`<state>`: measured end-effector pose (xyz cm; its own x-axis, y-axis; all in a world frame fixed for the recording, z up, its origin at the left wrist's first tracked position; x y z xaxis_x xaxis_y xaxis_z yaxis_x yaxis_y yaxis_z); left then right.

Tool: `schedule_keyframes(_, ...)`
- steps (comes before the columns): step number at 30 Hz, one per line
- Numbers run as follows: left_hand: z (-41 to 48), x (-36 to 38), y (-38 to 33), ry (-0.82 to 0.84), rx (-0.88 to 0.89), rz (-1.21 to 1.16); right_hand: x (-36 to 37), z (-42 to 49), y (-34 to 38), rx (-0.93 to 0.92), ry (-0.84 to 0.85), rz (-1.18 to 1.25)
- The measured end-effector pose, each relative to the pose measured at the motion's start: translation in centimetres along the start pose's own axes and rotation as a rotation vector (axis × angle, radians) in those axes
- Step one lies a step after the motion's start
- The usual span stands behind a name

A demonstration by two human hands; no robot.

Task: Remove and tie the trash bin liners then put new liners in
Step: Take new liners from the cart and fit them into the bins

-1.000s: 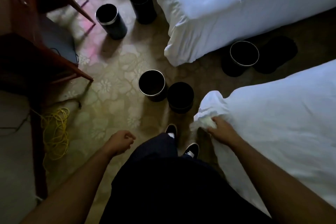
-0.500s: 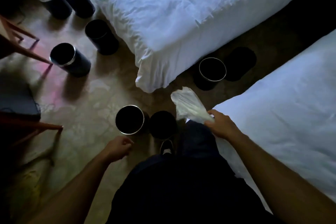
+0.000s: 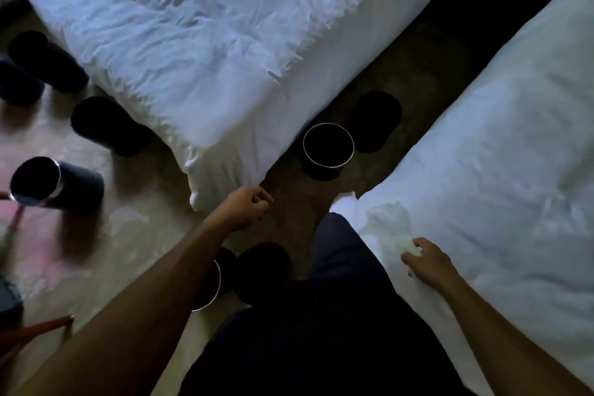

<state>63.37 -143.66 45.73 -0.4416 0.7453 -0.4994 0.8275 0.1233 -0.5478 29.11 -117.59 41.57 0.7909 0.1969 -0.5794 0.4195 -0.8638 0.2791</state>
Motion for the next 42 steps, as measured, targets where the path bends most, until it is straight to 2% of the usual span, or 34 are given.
schedule_keyframes(8, 7.4, -1.6, -3.5, -0.002, -0.198, 0.017, -8.6, 11.8, 9.0, -0.080, 0.124, -0.052)
schedule_keyframes(15, 8.1, -3.9, -1.6, -0.028, -0.376, 0.018, -13.7, 16.9, 22.6, -0.323, 0.153, -0.016)
schedule_keyframes(20, 10.2, -6.3, -1.7, 0.003, -0.394, -0.008, -15.3, 18.1, 31.6, -0.415, 0.207, 0.110)
schedule_keyframes(23, 13.7, -8.3, -2.5, 0.015, -0.365, -0.004, -16.7, 19.3, 34.3, -0.428, 0.186, 0.045)
schedule_keyframes(27, 18.6, -10.8, -5.6, 0.077, -0.289, 0.032, -19.7, 20.9, 34.0, -0.367, 0.113, -0.087)
schedule_keyframes(31, 24.1, -12.2, -9.5, 0.143, -0.235, 0.073, -23.8, 22.3, 29.9, -0.192, 0.048, -0.179)
schedule_keyframes(36, 30.4, -12.6, -17.2, 0.149, -0.140, 0.073, -30.0, 25.1, 23.7, 0.017, -0.021, -0.141)
schedule_keyframes(39, 34.1, -12.4, -22.5, 0.115, -0.096, 0.047, -33.8, 28.6, 22.3, 0.045, -0.016, -0.162)
schedule_keyframes(42, 37.7, -11.5, -25.8, 0.066, -0.125, -0.001, -38.0, 33.8, 22.5, -0.002, 0.031, -0.233)
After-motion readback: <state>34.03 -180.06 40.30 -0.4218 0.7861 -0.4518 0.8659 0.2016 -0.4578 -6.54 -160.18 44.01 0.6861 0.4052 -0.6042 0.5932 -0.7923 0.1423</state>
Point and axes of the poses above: each hand's wrist, its own z-axis towards the middle knuckle, its own x-axis out of the palm, y = z × x, the point moved 6 cm from there along z, towards the middle knuckle, and after that the axes turned 2 degrees about -x, right-handed, at the moved point
